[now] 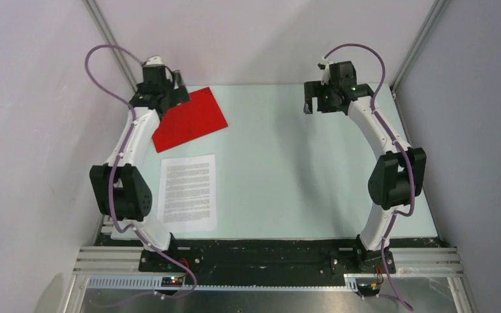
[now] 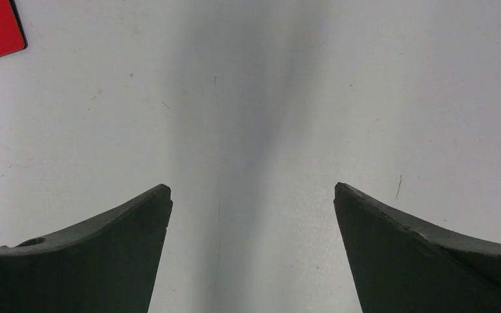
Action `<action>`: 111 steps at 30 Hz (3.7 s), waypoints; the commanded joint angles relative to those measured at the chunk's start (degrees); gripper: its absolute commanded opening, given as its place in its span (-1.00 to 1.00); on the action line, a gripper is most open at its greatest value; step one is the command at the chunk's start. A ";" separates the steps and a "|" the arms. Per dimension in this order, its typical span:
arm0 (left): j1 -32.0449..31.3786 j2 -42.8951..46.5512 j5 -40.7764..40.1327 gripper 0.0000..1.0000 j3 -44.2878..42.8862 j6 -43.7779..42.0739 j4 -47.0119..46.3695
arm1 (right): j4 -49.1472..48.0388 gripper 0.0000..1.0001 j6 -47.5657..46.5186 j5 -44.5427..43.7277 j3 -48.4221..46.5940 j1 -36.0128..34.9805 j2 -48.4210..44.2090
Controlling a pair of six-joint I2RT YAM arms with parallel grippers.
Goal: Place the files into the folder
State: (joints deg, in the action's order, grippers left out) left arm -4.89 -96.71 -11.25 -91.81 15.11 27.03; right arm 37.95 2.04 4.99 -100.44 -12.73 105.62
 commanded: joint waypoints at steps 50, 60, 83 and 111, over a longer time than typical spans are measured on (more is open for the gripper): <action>23.62 -29.37 27.94 0.35 -6.64 11.45 -11.85 | 11.99 0.99 -14.83 9.77 -6.49 -6.03 9.11; 22.24 -28.42 44.71 -0.10 -1.56 22.97 -25.63 | 11.71 0.99 -16.21 7.87 -5.05 -5.91 9.75; 22.32 -28.10 15.84 0.85 -5.15 12.76 -16.59 | 12.03 0.99 -16.57 7.06 -3.40 -6.50 9.13; 23.63 -35.59 46.70 0.23 -7.95 18.41 -29.33 | 17.34 0.98 -16.27 6.21 -9.82 -6.43 13.48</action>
State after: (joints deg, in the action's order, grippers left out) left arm 18.57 -131.26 27.09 -96.77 33.01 1.67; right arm 55.02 -13.82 11.40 -107.72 -19.18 118.52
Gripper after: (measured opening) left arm 0.615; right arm 0.993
